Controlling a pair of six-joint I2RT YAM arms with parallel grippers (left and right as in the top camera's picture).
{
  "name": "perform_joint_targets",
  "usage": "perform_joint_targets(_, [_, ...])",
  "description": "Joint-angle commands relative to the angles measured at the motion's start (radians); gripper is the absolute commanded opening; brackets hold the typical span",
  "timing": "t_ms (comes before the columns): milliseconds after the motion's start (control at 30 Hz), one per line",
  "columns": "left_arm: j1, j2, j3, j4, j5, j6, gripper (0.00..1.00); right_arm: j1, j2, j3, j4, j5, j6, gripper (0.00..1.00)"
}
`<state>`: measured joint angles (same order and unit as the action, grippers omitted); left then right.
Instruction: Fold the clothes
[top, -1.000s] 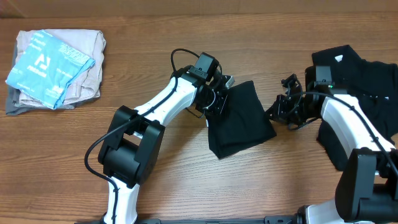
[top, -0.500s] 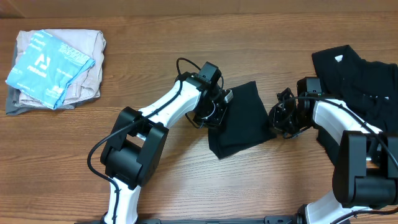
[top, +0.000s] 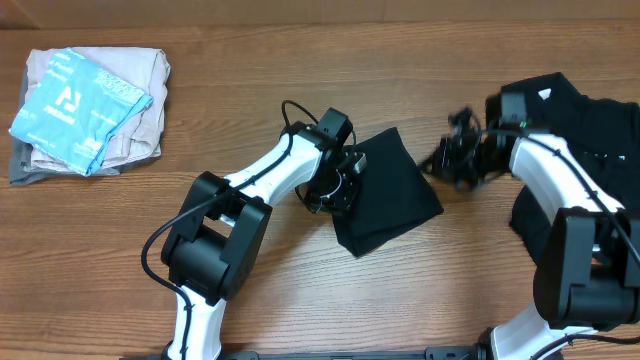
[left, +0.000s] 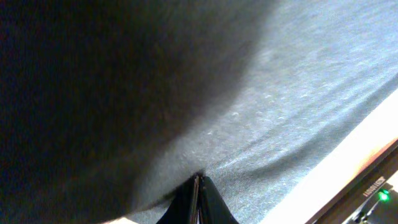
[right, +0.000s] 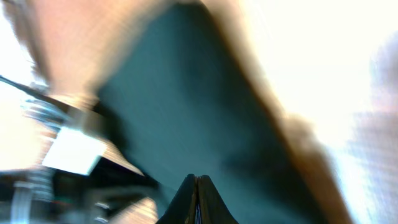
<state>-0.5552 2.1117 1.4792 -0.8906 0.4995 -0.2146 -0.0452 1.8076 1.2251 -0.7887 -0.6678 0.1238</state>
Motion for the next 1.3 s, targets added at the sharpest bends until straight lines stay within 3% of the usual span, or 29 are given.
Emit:
perform_joint_targets(0, [-0.002, -0.080, 0.103, -0.003, -0.037, -0.009, 0.04, 0.003, -0.006, 0.070, 0.026, -0.097, 0.000, 0.04])
perform_joint_targets(367, [0.027, -0.076, 0.135, -0.002, -0.256, -0.010, 0.04, 0.048, 0.009, 0.070, 0.165, -0.090, 0.003, 0.04])
perform_joint_targets(733, [0.119, -0.073, 0.110, 0.002, -0.264, -0.010, 0.05, 0.153, 0.087, 0.070, 0.261, 0.068, 0.051, 0.04])
perform_joint_targets(933, [0.119, -0.073, 0.018, 0.091, -0.263, -0.009, 0.08, 0.174, 0.188, 0.070, 0.335, 0.197, 0.087, 0.04])
perform_joint_targets(1100, [0.117, -0.073, -0.063, 0.171, -0.268, -0.010, 0.06, 0.174, 0.270, 0.070, 0.369, 0.200, 0.087, 0.05])
perform_joint_targets(1267, [0.127, -0.081, -0.048, 0.130, -0.367, -0.005, 0.04, 0.174, 0.282, 0.075, 0.373, 0.138, 0.087, 0.05])
